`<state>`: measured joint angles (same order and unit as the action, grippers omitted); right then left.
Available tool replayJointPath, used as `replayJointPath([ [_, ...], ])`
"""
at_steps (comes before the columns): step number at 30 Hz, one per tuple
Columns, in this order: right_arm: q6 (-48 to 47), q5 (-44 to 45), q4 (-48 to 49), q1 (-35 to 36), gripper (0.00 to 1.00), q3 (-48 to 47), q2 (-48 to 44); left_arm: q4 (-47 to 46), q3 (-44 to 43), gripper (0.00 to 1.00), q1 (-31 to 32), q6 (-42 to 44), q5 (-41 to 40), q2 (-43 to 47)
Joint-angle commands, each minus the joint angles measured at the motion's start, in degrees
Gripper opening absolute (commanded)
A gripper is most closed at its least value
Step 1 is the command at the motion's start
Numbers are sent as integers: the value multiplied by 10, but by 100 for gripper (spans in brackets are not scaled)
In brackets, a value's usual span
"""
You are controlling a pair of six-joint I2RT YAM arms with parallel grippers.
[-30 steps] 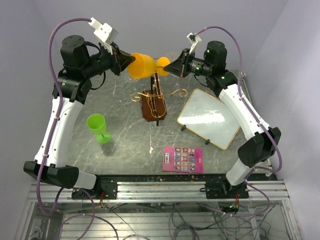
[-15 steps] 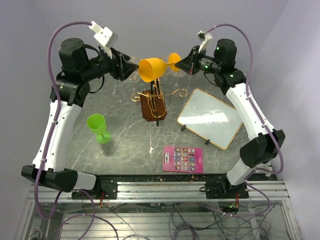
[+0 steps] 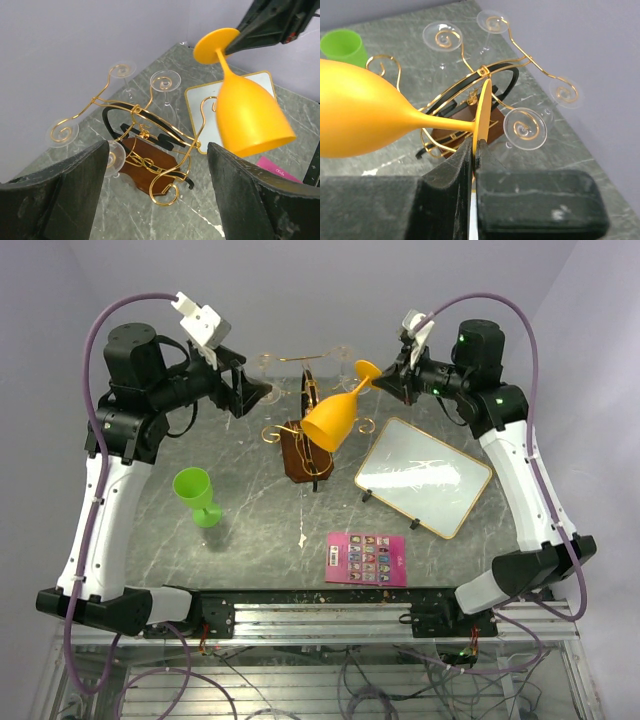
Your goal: Place the wine glass upside down on the wine glass rack
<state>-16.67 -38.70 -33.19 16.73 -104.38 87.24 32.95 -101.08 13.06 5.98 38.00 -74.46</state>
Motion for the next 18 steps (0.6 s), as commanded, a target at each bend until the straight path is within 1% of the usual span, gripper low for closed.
replayJointPath([
  [1, -148, -24, -114, 0, 0, -28, -28, 3, -15, 90, -12, -7, 3, 5],
  [4, -194, -21, -151, 7, 0, -29, -34, 0, -9, 93, -22, -11, -13, 6],
  [7, -238, 11, -171, 21, 0, -22, -39, -4, -4, 94, -32, -21, -27, 5],
  [12, -278, 117, -174, 67, 0, -2, -38, -18, 7, 98, -47, -49, -46, 3],
  [18, -297, 243, -154, 131, 0, 21, -31, -25, 11, 98, -57, -54, -41, -1],
])
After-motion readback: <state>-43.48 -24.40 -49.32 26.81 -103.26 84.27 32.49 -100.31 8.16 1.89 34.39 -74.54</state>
